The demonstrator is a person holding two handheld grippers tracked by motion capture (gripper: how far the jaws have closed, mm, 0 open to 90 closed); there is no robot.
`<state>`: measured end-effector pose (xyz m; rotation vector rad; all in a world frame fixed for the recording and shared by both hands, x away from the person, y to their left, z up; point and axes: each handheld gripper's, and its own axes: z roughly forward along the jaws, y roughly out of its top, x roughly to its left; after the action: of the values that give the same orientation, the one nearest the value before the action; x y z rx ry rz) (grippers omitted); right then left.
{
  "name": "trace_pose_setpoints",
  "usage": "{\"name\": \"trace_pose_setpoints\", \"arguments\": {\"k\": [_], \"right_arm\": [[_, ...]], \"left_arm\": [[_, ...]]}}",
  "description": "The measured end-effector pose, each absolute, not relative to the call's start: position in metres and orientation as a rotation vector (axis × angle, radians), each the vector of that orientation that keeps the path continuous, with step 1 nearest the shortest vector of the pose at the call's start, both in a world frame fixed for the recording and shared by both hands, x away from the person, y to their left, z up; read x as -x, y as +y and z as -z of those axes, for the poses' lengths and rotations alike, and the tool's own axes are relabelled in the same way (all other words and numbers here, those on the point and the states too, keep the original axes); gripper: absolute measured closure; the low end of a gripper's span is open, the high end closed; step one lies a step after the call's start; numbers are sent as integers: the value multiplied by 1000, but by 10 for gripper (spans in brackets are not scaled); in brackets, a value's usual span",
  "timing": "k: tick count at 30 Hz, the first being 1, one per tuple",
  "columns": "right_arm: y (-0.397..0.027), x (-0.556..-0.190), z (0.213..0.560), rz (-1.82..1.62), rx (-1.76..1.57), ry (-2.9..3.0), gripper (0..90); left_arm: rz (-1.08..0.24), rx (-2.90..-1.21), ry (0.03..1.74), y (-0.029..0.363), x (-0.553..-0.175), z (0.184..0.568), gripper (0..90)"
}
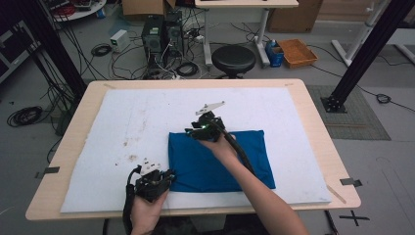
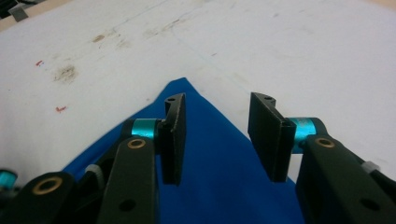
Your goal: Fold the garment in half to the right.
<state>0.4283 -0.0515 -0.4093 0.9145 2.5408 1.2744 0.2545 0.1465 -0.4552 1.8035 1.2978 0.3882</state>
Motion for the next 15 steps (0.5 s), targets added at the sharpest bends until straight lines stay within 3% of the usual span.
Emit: {"name": "trace_pose_setpoints", "arguments": {"k": [15], "right_arm": [[18, -454, 436, -1159, -989, 2603, 647]], "left_arm": [[-364, -1790, 1297, 148, -255, 456, 834]]}}
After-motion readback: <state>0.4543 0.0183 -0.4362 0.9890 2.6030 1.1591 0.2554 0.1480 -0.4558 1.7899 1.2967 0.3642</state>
